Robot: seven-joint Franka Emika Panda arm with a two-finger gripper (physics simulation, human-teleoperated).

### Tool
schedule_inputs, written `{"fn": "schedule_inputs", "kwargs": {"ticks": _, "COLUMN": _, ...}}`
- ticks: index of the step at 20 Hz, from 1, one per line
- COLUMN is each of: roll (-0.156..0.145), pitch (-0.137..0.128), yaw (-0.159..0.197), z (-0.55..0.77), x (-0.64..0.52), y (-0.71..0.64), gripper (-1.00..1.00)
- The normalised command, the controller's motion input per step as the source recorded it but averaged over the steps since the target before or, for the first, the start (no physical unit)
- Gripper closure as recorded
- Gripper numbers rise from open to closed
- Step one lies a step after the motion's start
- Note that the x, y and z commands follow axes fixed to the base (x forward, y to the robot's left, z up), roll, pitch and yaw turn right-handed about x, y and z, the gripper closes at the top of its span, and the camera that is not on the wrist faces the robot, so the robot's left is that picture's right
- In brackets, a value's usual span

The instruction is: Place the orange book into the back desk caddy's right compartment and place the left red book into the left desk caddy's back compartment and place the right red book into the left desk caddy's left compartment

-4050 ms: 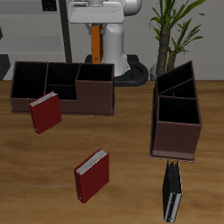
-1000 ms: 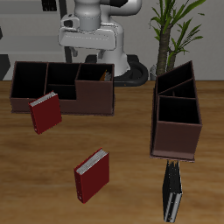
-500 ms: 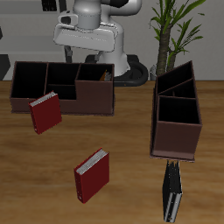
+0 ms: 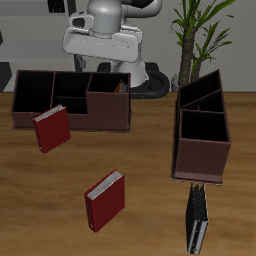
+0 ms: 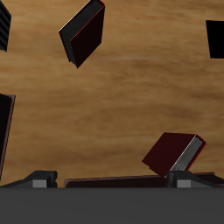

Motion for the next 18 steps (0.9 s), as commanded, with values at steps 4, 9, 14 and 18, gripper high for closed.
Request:
{"fn": "schedule_inputs", "kwargs": {"ticks": 4, "roll": -0.017, "pitch": 0.008, "yaw": -0.054, "z": 0.07, "x": 0.47, "y": 0.08, "gripper": -1.00}}
{"fn": "schedule_inputs", "kwargs": {"ticks": 9, "roll": -0.008, "pitch": -0.010, "yaw": -0.012, "z": 0.07, "x": 0.51, "y": 0.03, "gripper": -1.00}}
{"fn": "schedule_inputs", "kwargs": {"ticks": 14, "roll": 0.160, "pitch": 0.069, "yaw": -0.017, "z": -0.09, "x": 0.62, "y": 0.15, "gripper": -1.00}}
{"fn": "schedule_inputs", "kwargs": {"ticks": 18, "roll": 0.076, "pitch": -0.024, "yaw": -0.132, "z": 0.02, "x": 0.54, "y": 0.08, "gripper": -1.00}}
